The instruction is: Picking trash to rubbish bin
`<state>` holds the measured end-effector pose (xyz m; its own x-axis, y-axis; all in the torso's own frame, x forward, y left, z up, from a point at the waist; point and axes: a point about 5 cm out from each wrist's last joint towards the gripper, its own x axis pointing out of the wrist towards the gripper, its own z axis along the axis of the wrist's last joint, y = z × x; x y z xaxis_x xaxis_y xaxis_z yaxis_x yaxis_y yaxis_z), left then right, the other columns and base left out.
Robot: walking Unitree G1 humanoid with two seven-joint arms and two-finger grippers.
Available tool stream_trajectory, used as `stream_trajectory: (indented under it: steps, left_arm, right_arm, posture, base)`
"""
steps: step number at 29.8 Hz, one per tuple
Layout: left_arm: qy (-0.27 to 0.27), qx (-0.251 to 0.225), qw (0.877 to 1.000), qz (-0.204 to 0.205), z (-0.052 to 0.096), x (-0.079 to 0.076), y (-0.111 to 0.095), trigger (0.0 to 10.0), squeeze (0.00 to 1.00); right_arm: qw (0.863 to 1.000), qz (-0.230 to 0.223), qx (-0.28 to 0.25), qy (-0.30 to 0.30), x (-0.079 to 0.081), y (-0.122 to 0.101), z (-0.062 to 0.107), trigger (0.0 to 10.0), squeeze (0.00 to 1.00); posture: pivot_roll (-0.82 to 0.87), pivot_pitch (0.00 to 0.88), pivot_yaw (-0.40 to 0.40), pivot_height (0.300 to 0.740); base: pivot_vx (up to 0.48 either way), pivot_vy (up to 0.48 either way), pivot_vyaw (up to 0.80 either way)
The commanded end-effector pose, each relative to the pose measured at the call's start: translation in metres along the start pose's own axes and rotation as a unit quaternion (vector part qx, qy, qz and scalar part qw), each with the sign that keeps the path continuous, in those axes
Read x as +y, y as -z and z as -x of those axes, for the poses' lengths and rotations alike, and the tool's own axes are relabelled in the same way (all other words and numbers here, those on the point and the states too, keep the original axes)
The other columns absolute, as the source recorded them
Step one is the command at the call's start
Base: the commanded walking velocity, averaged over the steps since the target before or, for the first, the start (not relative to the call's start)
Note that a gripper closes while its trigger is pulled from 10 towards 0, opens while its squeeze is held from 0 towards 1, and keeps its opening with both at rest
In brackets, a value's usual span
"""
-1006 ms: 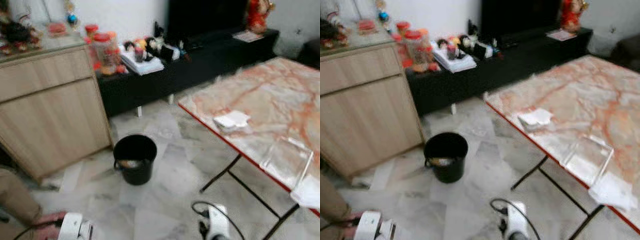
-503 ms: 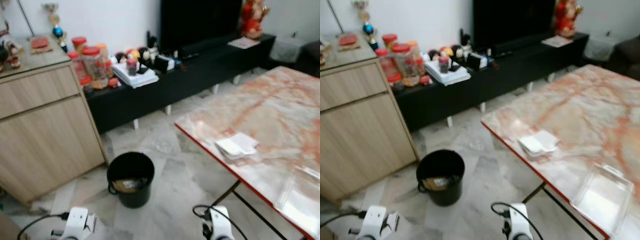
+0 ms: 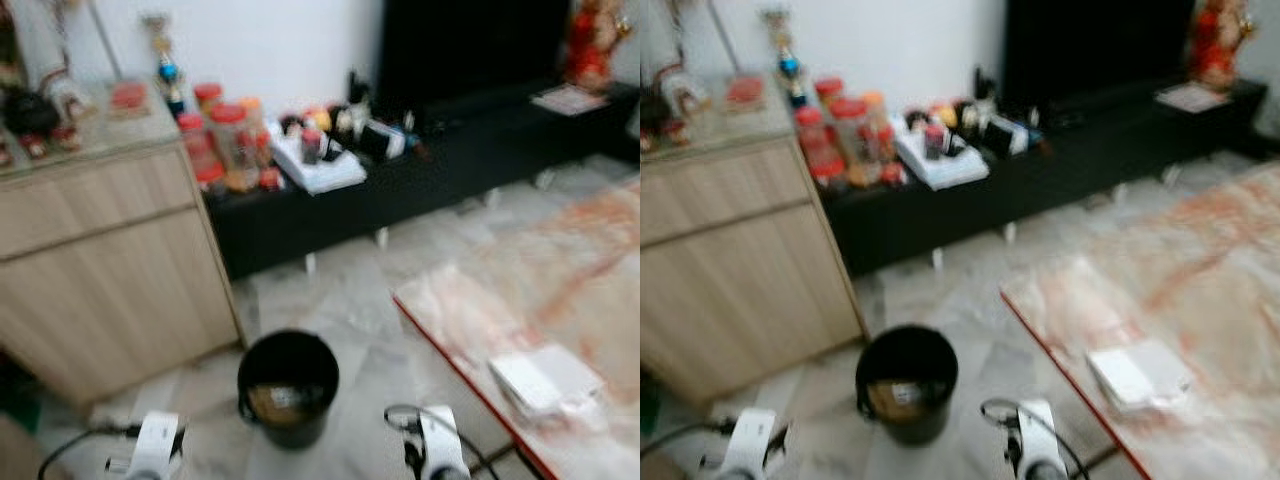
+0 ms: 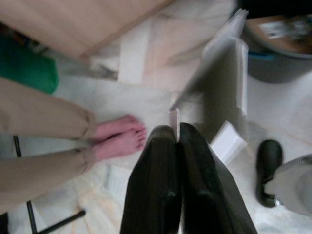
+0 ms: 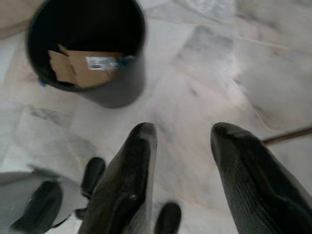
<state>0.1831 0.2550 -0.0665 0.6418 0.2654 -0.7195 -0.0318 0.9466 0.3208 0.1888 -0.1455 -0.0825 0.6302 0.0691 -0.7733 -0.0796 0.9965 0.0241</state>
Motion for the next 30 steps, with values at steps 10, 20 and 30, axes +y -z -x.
stream_trajectory:
  steps: [10,20,30]
  left_arm:
    - [-0.003,-0.009,1.0,0.0,-0.002,0.0,-0.007,10.0,0.0]
    - [0.012,-0.037,0.999,-0.01,-0.003,-0.005,-0.019,10.0,0.0]
    - [0.055,-0.117,0.991,-0.035,-0.008,-0.018,-0.065,10.0,0.0]
  right_arm:
    - [1.0,-0.004,0.0,0.004,-0.005,0.001,0.001,10.0,0.0]
    - [1.0,-0.005,0.0,0.002,-0.004,0.001,0.001,10.0,0.0]
    - [0.999,0.036,-0.009,-0.008,-0.003,-0.005,-0.001,10.0,0.0]
  posture:
    - [0.2,0.0,0.03,0.74]
    - [0.2,0.0,0.03,0.74]
    - [0.2,0.0,0.027,0.74]
  base:
    - [0.466,0.0,0.63]
    - [0.105,0.0,0.0]
    - [0.0,0.0,0.0]
